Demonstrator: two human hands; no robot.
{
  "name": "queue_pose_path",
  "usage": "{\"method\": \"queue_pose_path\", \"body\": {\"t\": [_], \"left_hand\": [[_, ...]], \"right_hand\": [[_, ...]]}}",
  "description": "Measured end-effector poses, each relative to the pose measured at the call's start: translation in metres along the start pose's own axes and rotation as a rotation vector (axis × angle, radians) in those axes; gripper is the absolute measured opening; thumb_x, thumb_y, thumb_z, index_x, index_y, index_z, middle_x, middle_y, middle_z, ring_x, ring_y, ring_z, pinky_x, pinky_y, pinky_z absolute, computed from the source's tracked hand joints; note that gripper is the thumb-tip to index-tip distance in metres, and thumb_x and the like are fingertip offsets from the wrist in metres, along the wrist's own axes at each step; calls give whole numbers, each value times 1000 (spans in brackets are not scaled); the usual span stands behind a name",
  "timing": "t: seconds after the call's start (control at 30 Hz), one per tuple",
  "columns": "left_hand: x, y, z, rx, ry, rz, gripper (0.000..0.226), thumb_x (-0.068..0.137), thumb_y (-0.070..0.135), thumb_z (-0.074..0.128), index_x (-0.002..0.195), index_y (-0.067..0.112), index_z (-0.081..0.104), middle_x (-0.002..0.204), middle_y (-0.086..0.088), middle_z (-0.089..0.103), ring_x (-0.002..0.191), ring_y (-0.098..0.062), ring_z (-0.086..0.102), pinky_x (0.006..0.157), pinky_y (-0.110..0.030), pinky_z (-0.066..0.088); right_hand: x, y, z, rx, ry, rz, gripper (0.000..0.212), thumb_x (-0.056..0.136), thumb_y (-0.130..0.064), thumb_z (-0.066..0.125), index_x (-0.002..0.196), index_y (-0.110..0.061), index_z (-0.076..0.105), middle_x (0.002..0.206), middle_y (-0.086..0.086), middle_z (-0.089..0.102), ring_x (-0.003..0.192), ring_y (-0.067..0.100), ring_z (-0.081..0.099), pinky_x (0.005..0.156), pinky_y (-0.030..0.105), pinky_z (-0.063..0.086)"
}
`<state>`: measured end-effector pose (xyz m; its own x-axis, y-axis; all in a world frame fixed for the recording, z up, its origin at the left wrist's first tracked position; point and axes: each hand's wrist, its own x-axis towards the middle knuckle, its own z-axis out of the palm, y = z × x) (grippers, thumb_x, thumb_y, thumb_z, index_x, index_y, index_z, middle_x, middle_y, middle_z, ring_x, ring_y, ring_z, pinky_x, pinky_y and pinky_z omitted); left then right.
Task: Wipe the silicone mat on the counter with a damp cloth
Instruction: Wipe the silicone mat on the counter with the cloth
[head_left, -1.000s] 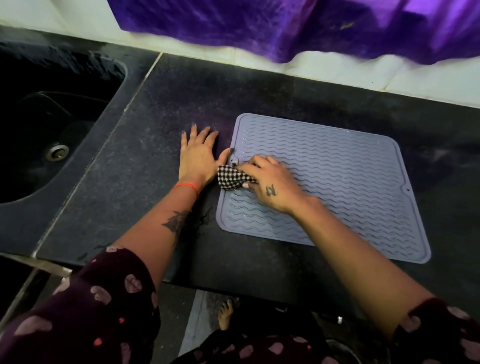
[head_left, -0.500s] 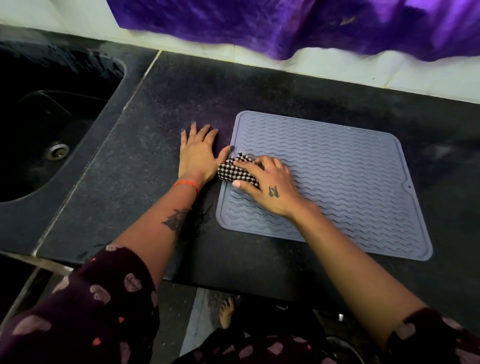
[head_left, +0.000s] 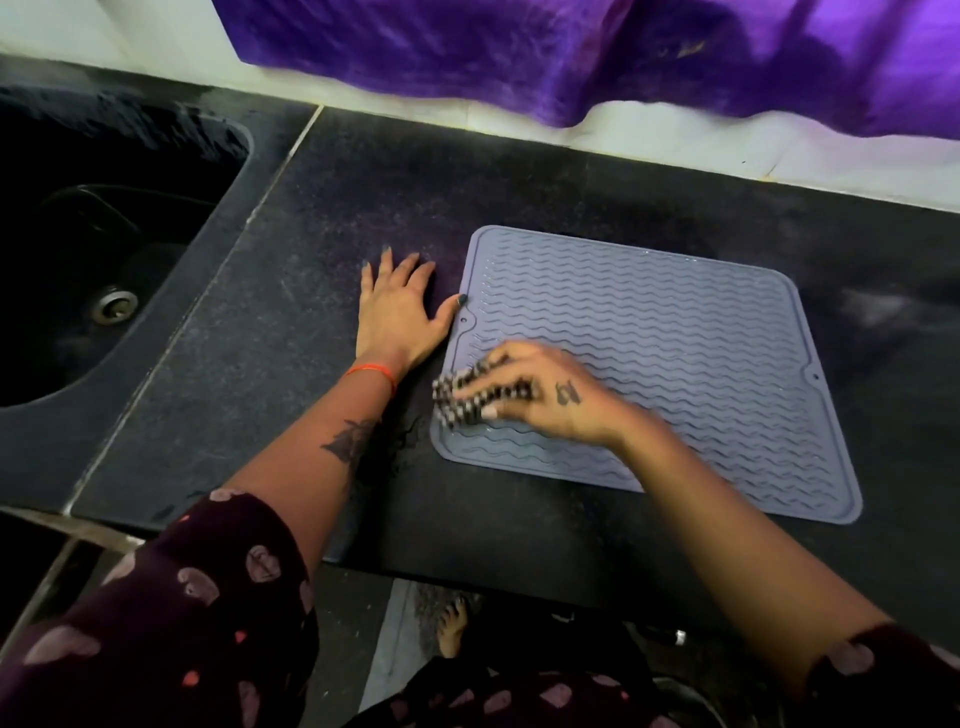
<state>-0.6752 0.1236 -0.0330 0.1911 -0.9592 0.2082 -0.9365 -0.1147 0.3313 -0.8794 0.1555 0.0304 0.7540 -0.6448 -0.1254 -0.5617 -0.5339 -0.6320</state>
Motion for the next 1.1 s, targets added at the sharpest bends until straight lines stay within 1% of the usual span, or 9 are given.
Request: {"method": "queue_pose_path", "body": {"t": [0.07, 0.13, 0.2, 0.3, 0.57, 0.67, 0.73, 0.87, 1.1], "left_hand": [[1, -1, -1, 0, -12, 1, 63, 91, 54, 42, 138, 12, 42, 148, -10, 36, 143, -31, 11, 117, -46, 1], [0, -1, -1, 5, -21, 9, 61, 92, 52, 41, 139, 12, 41, 149, -10, 35, 143, -31, 10, 117, -46, 1], [0, 0, 0, -3, -10, 5, 61, 92, 52, 42, 138, 12, 42, 148, -10, 36, 143, -31, 11, 117, -45, 1], [1, 0, -1, -7, 3, -5, 62, 91, 53, 43, 137, 12, 43, 148, -9, 37, 143, -30, 13, 117, -45, 2], [0, 0, 0, -2, 6, -2, 62, 91, 55, 43, 136, 13, 44, 147, -10, 38, 143, -31, 14, 117, -46, 3], [1, -1, 0, -5, -5, 0, 63, 91, 55, 42, 137, 13, 43, 147, -10, 38, 143, -32, 13, 117, -46, 2], [1, -1, 0, -2, -8, -2, 63, 91, 54, 42, 137, 13, 43, 147, -10, 37, 143, -32, 13, 117, -47, 2], [0, 0, 0, -17, 2, -5, 62, 91, 53, 43, 137, 13, 43, 147, -10, 37, 143, -31, 13, 117, -46, 2], [1, -2, 2, -12, 13, -3, 62, 90, 55, 43, 136, 13, 45, 147, -10, 39, 143, -31, 14, 117, -46, 1]], "right_hand": [[12, 5, -3, -16, 188, 68, 34, 86, -31, 63, 118, -39, 61, 114, -3, 55, 105, 19, 48, 85, 29, 35], [23, 5, 3, -178, 262, 156, 40, 91, -32, 55, 129, -42, 49, 127, 1, 50, 110, 25, 44, 90, 32, 32], [27, 1, 16, -345, 209, 193, 46, 93, -32, 49, 136, -44, 38, 140, 2, 40, 117, 27, 38, 96, 37, 29], [21, -6, 22, -437, 165, 144, 46, 94, -28, 48, 136, -44, 38, 147, 0, 31, 121, 25, 32, 100, 40, 27], [-2, -5, 16, -271, -10, 2, 40, 88, -25, 59, 120, -48, 55, 141, -11, 41, 115, 16, 36, 99, 35, 29], [4, 3, 10, -28, 114, 43, 39, 85, -21, 64, 115, -46, 60, 128, -8, 53, 114, 19, 45, 99, 36, 35], [11, 1, 14, -80, 218, 128, 39, 89, -25, 58, 122, -46, 55, 132, -3, 50, 116, 24, 42, 100, 36, 33], [11, -12, 26, -371, 135, 121, 40, 93, -33, 51, 130, -47, 46, 142, 0, 40, 117, 24, 35, 99, 36, 31], [-18, -20, 30, -301, 26, -15, 40, 87, -27, 60, 121, -48, 55, 140, -11, 42, 110, 16, 36, 90, 29, 27]]}}
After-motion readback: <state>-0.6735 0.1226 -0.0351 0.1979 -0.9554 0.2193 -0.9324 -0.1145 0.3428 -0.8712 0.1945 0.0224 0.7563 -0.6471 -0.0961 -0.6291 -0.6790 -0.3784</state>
